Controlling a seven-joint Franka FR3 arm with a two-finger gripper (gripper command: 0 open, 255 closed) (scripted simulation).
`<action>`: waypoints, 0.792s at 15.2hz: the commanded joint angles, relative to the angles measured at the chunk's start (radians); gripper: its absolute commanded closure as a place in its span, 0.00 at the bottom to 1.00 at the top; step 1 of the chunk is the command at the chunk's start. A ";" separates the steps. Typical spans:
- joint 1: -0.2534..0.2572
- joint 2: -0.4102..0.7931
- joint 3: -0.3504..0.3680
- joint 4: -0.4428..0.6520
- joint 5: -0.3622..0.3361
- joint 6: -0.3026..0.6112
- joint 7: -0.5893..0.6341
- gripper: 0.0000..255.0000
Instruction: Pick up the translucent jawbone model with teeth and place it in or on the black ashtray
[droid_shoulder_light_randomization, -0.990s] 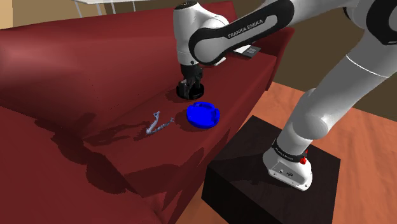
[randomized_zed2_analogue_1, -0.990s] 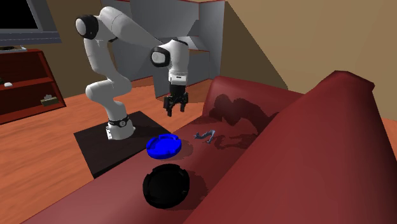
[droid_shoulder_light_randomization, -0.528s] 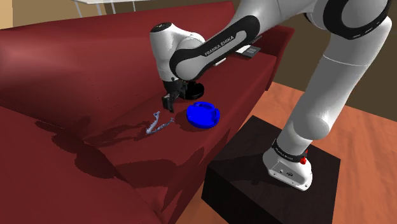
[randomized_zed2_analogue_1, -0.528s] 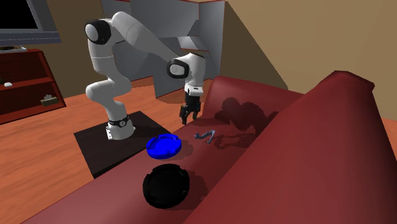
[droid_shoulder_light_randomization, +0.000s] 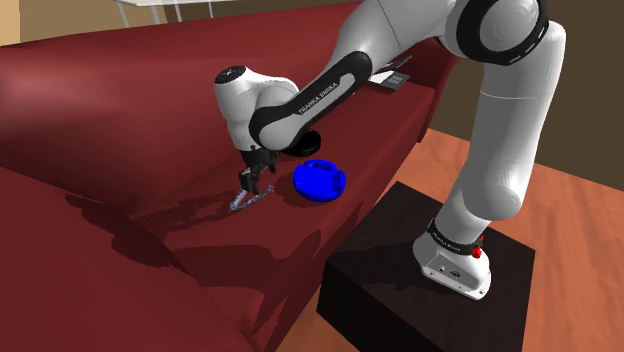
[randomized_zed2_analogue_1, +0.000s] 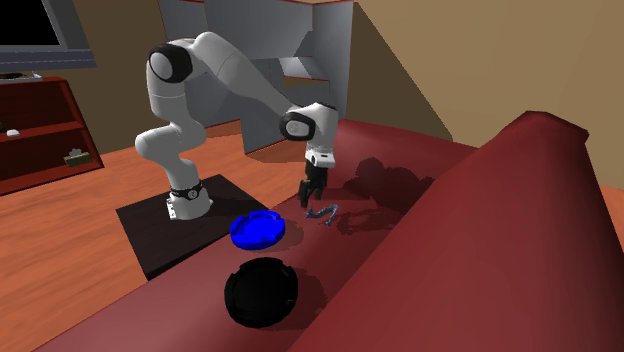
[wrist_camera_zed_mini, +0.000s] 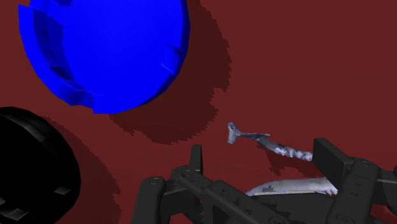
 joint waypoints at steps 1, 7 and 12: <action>-0.001 0.018 -0.006 -0.009 -0.013 0.025 0.006 0.00; 0.000 0.036 -0.012 -0.022 -0.027 0.054 0.015 0.00; 0.000 0.036 -0.012 -0.022 -0.026 0.054 0.015 1.00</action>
